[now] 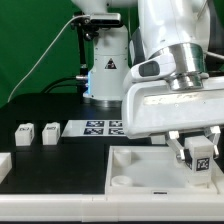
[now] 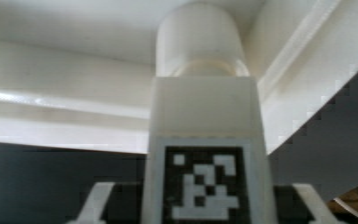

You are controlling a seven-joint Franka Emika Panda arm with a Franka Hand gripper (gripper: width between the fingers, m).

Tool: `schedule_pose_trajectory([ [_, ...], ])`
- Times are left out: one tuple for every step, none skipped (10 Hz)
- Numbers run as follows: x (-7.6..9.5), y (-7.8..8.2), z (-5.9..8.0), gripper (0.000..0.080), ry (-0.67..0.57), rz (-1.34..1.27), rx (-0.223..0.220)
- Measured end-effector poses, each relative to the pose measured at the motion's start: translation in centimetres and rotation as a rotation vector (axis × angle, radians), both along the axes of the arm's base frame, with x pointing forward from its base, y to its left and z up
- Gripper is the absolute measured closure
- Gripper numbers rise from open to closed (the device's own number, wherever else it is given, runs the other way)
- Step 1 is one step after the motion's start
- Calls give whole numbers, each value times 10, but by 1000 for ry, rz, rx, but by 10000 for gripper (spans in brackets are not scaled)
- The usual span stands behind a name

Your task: Assemble one leg

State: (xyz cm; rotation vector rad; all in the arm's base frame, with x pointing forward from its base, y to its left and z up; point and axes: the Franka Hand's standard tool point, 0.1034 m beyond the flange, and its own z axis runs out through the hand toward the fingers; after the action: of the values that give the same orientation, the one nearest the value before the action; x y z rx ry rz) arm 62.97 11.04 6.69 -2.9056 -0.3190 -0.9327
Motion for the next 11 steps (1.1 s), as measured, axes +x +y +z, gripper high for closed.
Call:
schedule_pose_trajectory([
  [0, 0, 0, 509, 5, 1, 0],
  [-2, 1, -1, 418, 17, 4, -1],
  [-2, 1, -1, 279, 17, 4, -1],
  [-2, 1, -1, 187, 17, 4, -2],
  [-2, 1, -1, 187, 17, 4, -2],
  [-2, 1, -1, 158, 17, 4, -2],
  [-2, 1, -1, 158, 18, 4, -2],
  [-2, 1, -1, 158, 18, 4, -2],
  [-2, 1, -1, 151, 18, 4, -2],
  [-2, 1, -2, 150, 18, 4, -2],
  [-3, 1, -2, 150, 26, 5, -3],
])
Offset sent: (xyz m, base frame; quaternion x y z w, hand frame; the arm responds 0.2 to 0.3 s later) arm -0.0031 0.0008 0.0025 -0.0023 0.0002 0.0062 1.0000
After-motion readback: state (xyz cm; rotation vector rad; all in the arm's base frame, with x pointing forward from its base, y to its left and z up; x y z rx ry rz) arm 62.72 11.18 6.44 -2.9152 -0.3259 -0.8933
